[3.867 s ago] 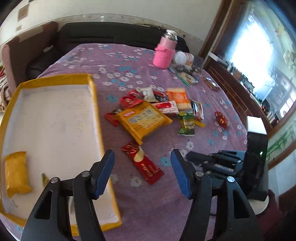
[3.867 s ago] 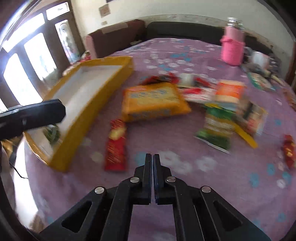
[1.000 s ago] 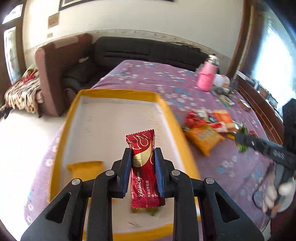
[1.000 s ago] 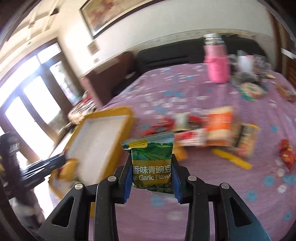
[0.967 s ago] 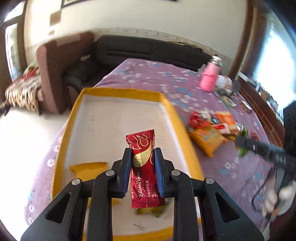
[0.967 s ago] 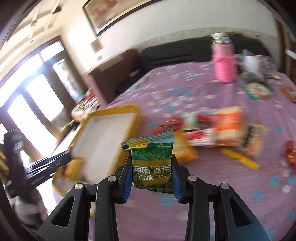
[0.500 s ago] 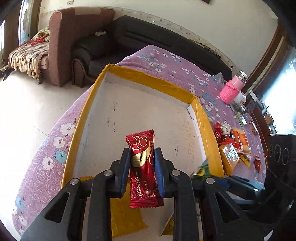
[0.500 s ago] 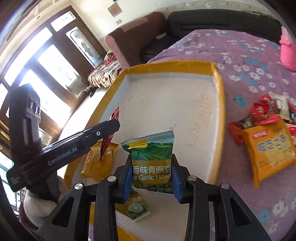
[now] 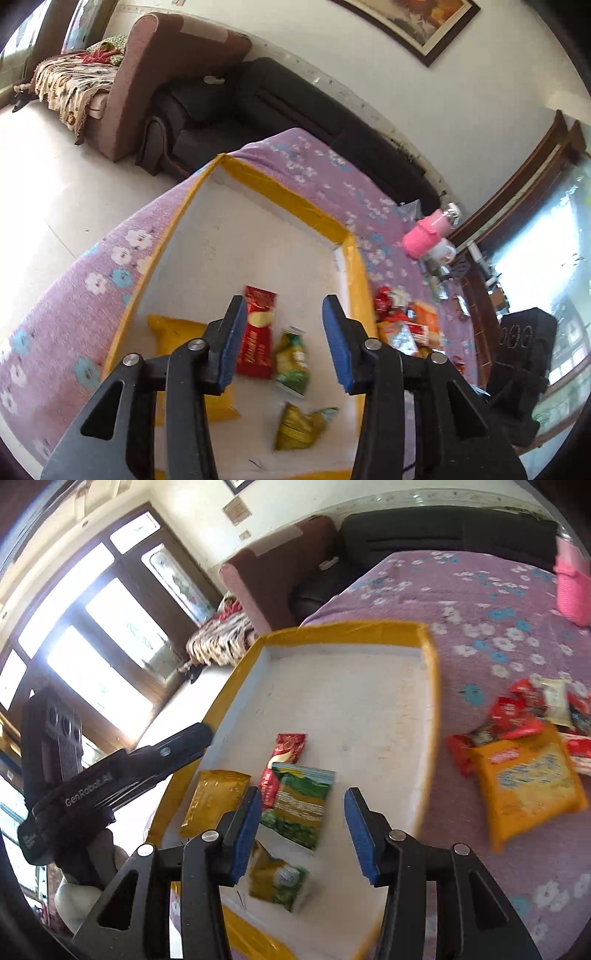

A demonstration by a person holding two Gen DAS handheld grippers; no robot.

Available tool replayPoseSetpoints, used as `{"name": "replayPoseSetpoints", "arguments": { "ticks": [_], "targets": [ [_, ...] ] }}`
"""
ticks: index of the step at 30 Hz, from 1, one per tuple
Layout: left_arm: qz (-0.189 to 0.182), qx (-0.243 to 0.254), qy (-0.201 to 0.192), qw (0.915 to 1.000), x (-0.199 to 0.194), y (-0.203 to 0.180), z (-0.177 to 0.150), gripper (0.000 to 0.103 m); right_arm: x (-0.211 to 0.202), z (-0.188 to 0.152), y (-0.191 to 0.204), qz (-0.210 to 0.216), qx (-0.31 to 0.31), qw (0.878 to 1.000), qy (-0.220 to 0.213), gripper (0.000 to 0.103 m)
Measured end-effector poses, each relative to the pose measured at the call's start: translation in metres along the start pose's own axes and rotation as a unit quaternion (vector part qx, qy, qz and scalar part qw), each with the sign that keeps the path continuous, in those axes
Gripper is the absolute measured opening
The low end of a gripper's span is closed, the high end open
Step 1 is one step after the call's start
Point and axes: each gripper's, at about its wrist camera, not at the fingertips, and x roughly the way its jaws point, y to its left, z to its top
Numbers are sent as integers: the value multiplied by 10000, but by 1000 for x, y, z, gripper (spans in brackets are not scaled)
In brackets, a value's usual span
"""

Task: Organize snacks
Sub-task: 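Release red bar into tray with left gripper while right releases pea bag, then reach left gripper to yellow biscuit pack while right reaches cracker pack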

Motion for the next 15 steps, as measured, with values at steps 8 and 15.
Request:
{"name": "replayPoseSetpoints", "arguments": {
  "ticks": [8, 15],
  "targets": [
    [-512, 246, 230, 9981, 5, -51, -28, 49, -72, -1, -101, -946, 673, 9915, -595, 54],
    [-549, 585, 426, 9959, 4, -78, -52, 49, -26, 38, -99, -1566, 258, 9872, -167, 54]
  ]
}}
